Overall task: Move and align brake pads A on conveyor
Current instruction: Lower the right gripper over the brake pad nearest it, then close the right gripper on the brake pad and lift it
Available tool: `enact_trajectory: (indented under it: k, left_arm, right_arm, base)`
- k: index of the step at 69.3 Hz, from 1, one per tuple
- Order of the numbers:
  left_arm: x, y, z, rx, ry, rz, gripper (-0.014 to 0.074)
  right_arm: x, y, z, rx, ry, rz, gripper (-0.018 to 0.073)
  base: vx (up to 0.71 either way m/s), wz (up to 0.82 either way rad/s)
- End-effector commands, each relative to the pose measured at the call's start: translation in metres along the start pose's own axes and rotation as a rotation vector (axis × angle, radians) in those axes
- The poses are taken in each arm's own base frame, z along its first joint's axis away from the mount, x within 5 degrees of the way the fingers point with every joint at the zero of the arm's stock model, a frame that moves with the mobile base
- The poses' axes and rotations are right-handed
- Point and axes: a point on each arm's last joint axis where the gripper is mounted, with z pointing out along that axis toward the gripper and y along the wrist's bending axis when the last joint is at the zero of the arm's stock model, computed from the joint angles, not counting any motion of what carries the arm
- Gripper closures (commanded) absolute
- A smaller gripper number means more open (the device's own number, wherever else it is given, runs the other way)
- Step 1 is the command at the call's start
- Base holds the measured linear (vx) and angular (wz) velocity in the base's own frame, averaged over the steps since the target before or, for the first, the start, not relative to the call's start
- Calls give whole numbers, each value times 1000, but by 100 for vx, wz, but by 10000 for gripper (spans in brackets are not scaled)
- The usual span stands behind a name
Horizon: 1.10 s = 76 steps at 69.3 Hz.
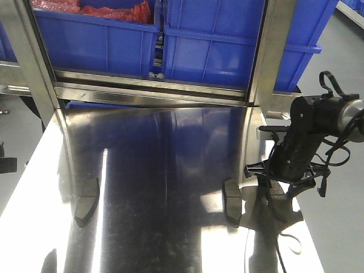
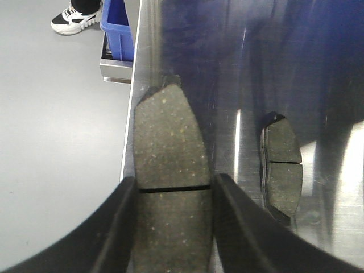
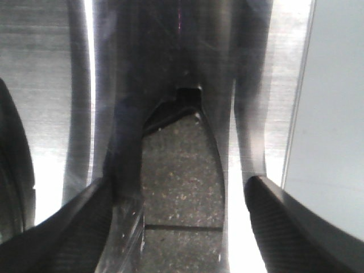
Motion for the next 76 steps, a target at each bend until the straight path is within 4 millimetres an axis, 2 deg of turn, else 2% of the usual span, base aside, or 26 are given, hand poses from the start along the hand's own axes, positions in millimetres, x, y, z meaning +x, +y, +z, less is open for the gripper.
enact_trajectory:
  k: [1, 18, 30, 44, 64, 76]
  left_arm:
    - [-12, -2, -12, 21, -110, 3, 489]
    - [-12, -2, -12, 21, -110, 3, 489]
    - [-12, -2, -12, 21, -110, 3, 489]
    - [-12, -2, -12, 21, -110, 3, 489]
    - [-12, -2, -12, 21, -110, 3, 489]
    - [-12, -2, -12, 21, -110, 3, 489]
  right_arm:
    - [-4, 1, -23, -10, -68, -4, 111]
    - [-2, 0, -18, -3, -22, -27, 242]
    - [-1, 0, -25, -7, -47, -27, 365]
    - [-1, 0, -37, -13, -92, -27, 464]
    - [2, 0, -52, -19, -132, -27, 501]
    - [6, 0, -70, -26, -179, -27, 500]
  base:
    - [0, 0]
    - [0, 0]
    - [0, 0]
    - [0, 0]
    - [0, 0]
    - [0, 0]
